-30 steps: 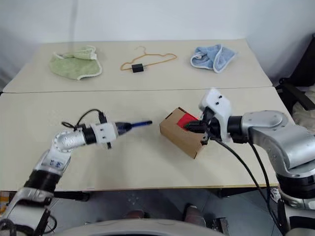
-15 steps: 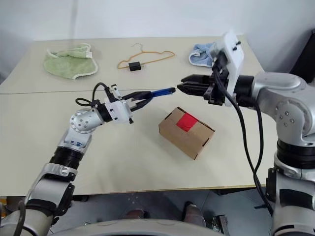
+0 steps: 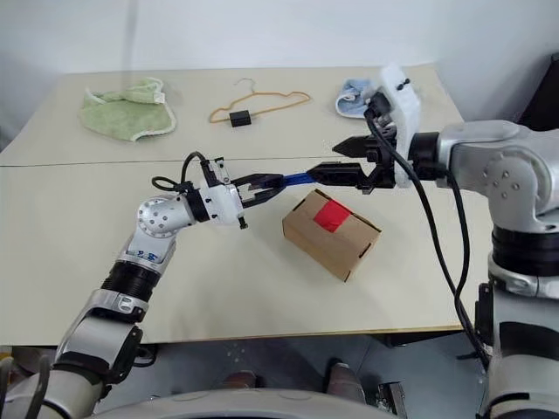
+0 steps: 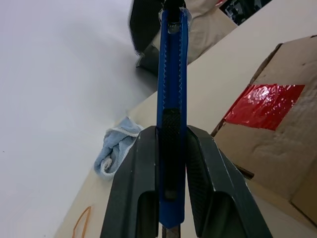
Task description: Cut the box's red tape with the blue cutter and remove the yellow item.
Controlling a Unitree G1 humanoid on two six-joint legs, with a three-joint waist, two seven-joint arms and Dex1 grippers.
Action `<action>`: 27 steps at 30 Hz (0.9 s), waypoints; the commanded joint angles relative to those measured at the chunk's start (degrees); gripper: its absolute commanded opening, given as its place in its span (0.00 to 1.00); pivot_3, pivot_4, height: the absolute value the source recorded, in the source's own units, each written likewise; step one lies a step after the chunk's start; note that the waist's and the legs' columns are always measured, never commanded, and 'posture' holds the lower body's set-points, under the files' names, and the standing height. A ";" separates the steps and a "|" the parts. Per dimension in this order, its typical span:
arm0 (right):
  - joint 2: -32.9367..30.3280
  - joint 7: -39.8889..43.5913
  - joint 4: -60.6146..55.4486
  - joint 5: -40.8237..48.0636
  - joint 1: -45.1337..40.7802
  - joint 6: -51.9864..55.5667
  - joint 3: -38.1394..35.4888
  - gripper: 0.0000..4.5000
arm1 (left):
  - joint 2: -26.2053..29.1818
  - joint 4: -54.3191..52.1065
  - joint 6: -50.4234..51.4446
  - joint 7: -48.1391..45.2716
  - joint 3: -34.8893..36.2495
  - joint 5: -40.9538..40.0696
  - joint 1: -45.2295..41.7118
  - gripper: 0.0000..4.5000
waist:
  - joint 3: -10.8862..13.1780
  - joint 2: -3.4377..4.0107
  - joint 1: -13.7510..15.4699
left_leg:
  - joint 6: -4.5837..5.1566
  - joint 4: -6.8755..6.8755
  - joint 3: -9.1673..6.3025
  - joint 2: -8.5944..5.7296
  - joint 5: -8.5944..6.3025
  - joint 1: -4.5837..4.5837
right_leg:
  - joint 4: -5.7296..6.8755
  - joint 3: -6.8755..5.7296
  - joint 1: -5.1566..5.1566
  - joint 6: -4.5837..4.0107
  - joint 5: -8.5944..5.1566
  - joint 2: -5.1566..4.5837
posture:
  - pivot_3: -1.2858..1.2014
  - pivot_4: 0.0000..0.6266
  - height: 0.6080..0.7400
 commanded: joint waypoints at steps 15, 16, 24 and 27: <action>2.70 0.86 4.16 0.60 -4.56 4.37 1.72 0.99 | -0.75 -0.88 -2.06 1.03 0.47 0.64 -0.75 0.10 | 0.00 0.01 -0.03 | 0.03 0.13 0.01 0.00 -0.01 -0.03 | 0.09 0.02 -0.02 -0.01 0.03 0.00 | 0.52 0.24 1.00; 2.73 0.71 3.81 0.24 -4.32 3.63 1.89 0.99 | -0.75 -0.86 -2.08 1.09 0.49 0.67 -0.76 0.10 | 0.00 0.00 -0.06 | 0.03 0.13 0.01 0.00 -0.01 -0.03 | 0.10 0.02 -0.02 -0.01 0.03 0.00 | 0.52 0.24 1.00; 2.91 0.54 2.66 -0.04 -3.86 2.45 2.26 0.71 | -0.76 -1.02 -1.87 1.34 0.58 0.71 -0.64 0.10 | 0.00 0.00 -0.05 | 0.02 0.15 0.01 0.00 -0.01 -0.03 | 0.12 0.02 -0.02 0.00 0.03 0.00 | 0.52 0.24 1.00; 2.86 0.44 2.72 0.02 -3.96 2.69 2.19 0.47 | -0.77 -1.18 -1.74 1.44 0.58 0.73 -0.44 0.10 | 0.00 0.00 -0.06 | 0.02 0.16 0.00 0.00 -0.01 -0.03 | 0.14 0.02 -0.02 0.00 0.03 0.00 | 0.52 0.24 1.00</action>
